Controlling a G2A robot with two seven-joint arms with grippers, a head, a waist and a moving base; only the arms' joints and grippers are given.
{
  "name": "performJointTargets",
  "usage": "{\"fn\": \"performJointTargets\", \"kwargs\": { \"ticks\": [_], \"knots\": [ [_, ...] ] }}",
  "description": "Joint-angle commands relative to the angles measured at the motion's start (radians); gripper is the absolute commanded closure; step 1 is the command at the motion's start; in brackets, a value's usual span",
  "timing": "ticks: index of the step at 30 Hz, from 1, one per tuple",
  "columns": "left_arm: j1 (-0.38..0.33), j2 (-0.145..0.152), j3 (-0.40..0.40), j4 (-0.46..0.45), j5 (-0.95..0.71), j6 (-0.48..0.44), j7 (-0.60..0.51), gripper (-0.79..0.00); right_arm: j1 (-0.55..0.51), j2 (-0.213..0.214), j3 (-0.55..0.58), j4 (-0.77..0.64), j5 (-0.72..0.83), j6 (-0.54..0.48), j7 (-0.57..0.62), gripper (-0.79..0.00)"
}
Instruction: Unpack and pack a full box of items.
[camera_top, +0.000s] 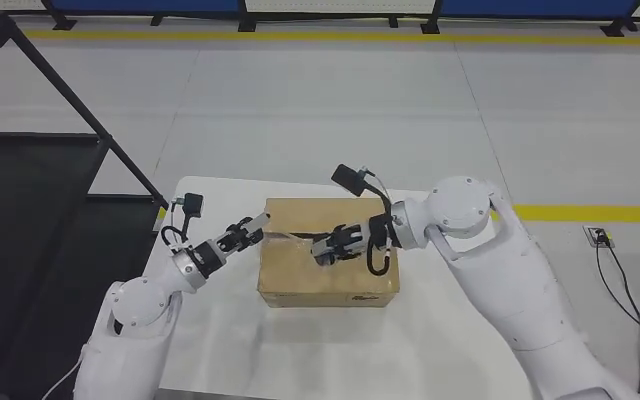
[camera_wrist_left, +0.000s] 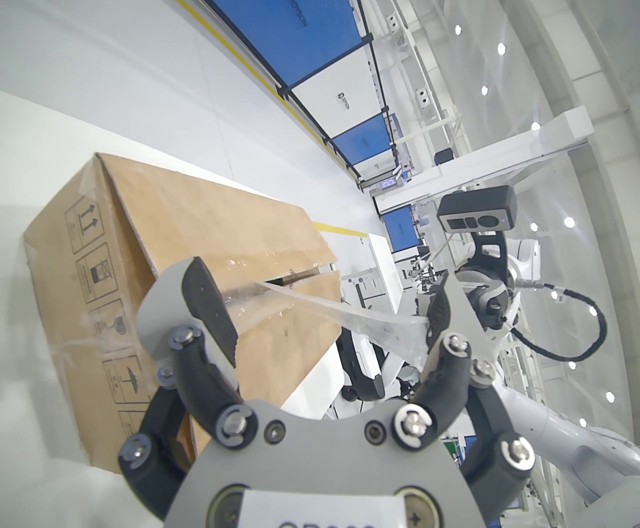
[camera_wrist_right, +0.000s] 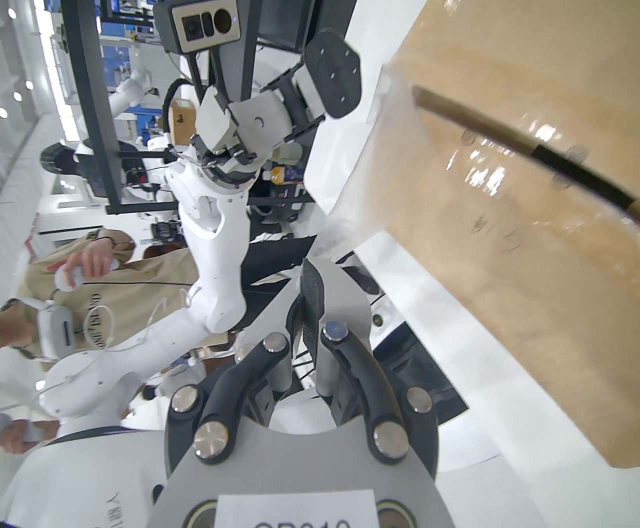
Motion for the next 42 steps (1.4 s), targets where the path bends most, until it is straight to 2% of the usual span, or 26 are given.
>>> {"fn": "performJointTargets", "kwargs": {
  "ticks": [1, 18, 28, 42],
  "knots": [
    [-0.012, 0.002, 0.009, 0.013, -0.001, -0.001, -0.023, -0.785, 0.010, -0.002, -0.003, 0.022, 0.038, 0.022, 0.011, 0.000],
    [-0.093, 0.015, 0.084, 0.097, -0.002, 0.009, -0.107, -0.785, 0.070, -0.012, -0.023, 0.191, 0.176, 0.116, -0.025, 0.000],
    [-0.141, 0.017, 0.124, 0.153, -0.014, 0.010, -0.110, -0.785, 0.076, 0.000, -0.029, 0.244, 0.172, 0.184, -0.007, 0.000],
    [-0.175, 0.023, 0.162, 0.194, -0.029, 0.005, -0.115, -0.785, 0.113, 0.006, -0.067, 0.358, 0.187, 0.195, -0.015, 0.000]
  ]
}}
